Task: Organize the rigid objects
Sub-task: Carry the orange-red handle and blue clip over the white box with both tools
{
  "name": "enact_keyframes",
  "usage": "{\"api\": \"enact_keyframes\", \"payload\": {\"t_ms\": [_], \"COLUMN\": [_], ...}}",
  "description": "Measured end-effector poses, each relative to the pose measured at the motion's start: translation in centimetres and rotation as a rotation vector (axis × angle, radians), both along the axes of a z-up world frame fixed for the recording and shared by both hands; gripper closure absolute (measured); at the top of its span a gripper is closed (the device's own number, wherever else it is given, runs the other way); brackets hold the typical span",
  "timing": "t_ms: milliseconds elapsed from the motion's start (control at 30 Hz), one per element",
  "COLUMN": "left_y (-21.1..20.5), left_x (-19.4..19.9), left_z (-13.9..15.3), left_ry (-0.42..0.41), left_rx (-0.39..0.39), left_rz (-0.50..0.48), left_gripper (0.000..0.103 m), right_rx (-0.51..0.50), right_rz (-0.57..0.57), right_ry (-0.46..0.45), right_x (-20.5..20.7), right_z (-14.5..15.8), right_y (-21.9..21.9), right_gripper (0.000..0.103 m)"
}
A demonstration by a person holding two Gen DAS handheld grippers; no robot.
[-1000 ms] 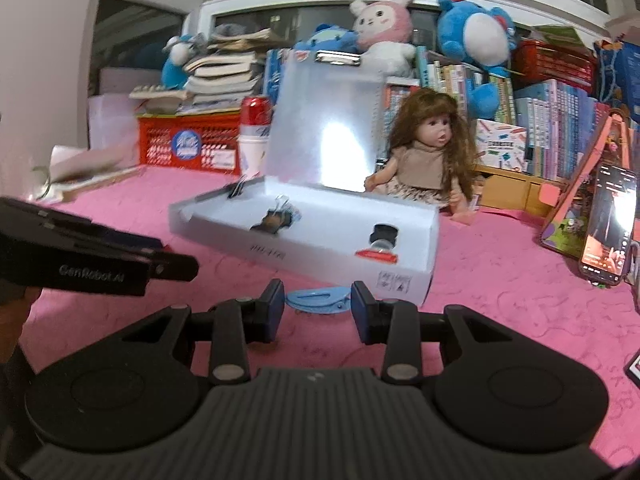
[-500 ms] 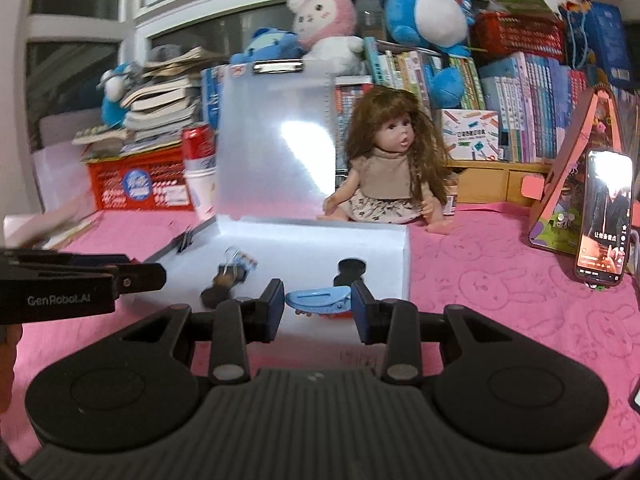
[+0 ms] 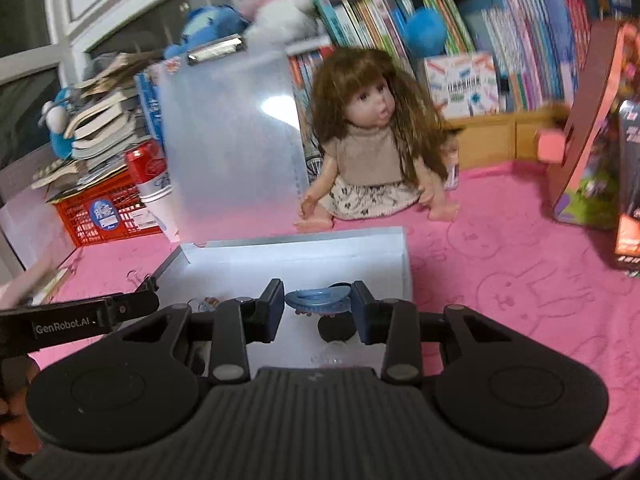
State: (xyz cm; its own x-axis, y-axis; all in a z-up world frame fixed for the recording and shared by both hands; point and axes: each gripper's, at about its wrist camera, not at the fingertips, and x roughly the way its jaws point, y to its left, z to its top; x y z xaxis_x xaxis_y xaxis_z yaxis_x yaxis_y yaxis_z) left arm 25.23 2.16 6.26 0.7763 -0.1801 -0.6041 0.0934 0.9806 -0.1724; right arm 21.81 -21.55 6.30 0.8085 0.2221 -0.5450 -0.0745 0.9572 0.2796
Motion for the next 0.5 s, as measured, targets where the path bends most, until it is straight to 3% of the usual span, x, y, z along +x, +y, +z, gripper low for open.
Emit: {"api": "enact_keyframes", "payload": {"t_ms": [200, 500], "left_y": [-0.2, -0.9], "left_x": [4.1, 6.9], "left_z": [-1.7, -3.6], "left_ry": [0.06, 0.071], "left_rx": [-0.002, 0.027], "left_rz": [0.031, 0.046], "left_gripper": [0.062, 0.062], "right_rx": [-0.001, -0.056], "right_rz": [-0.024, -0.024], "right_ry": [0.075, 0.093], "right_x": [3.9, 7.2], "right_z": [-1.5, -2.5], "right_y": [0.2, 1.1], "right_gripper": [0.062, 0.061]}}
